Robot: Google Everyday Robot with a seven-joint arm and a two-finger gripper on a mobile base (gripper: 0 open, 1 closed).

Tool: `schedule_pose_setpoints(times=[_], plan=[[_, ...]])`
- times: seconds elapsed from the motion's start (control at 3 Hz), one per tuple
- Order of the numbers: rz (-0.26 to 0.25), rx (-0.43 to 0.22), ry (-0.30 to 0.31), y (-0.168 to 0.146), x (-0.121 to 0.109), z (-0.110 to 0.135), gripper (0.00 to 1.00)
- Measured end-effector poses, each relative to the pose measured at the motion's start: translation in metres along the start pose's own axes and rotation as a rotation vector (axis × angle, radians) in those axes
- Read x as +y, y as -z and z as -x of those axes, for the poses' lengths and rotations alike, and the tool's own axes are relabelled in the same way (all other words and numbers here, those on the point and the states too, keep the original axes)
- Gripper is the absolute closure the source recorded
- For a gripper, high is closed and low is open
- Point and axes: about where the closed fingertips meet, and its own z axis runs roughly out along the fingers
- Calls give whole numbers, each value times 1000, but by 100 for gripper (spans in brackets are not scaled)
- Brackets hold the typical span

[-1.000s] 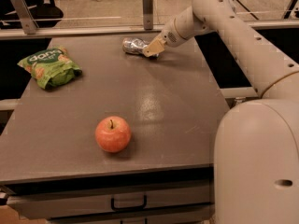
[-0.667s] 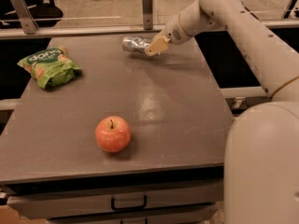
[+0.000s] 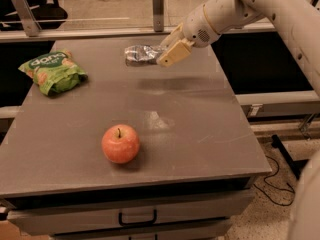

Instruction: Move redbull can near apple

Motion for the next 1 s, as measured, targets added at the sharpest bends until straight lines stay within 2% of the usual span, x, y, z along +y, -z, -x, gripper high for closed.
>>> schedule_pose_setpoints(times=[0.33, 1.0], plan=[[83, 24, 66, 9, 44, -2, 100], [185, 79, 135, 13, 97, -21, 100]])
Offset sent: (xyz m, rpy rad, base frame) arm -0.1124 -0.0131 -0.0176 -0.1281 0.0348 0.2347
